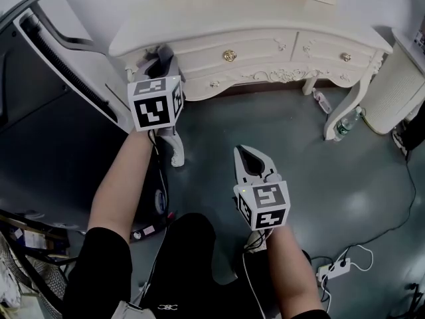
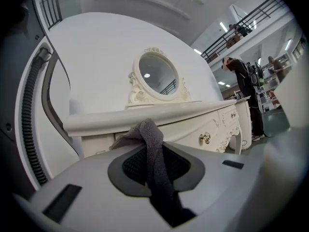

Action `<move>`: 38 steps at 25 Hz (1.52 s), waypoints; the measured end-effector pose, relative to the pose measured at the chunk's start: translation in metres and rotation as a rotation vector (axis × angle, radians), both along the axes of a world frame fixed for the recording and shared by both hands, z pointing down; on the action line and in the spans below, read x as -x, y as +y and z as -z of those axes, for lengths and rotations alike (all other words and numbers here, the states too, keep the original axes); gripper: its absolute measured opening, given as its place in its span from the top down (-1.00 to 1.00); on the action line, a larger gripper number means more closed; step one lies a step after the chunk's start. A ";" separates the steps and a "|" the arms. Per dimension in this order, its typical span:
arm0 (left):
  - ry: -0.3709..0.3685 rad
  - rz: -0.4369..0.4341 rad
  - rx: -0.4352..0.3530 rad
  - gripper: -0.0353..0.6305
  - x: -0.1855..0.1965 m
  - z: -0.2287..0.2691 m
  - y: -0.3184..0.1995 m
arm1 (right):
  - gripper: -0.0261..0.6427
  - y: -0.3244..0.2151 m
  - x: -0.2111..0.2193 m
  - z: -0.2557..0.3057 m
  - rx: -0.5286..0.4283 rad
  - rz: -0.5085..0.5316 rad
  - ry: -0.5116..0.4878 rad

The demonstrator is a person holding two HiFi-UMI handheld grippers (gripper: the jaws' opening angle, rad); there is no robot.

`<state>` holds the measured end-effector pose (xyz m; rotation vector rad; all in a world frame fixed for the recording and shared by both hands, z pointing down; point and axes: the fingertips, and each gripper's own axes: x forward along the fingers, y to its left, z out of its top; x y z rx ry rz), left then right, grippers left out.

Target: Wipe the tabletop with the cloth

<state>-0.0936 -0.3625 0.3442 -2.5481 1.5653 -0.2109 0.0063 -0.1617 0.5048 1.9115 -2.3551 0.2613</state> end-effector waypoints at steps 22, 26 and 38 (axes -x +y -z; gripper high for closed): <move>-0.006 -0.262 0.056 0.70 -0.195 0.026 0.026 | 0.90 -0.002 -0.114 0.005 -0.027 -0.183 -0.187; -0.013 -0.306 0.034 0.70 -0.239 0.024 0.025 | 0.90 -0.003 -0.133 0.000 -0.014 -0.206 -0.210; -0.001 -0.399 0.032 0.70 -0.337 -0.005 0.019 | 0.90 0.000 -0.190 -0.015 0.015 -0.276 -0.236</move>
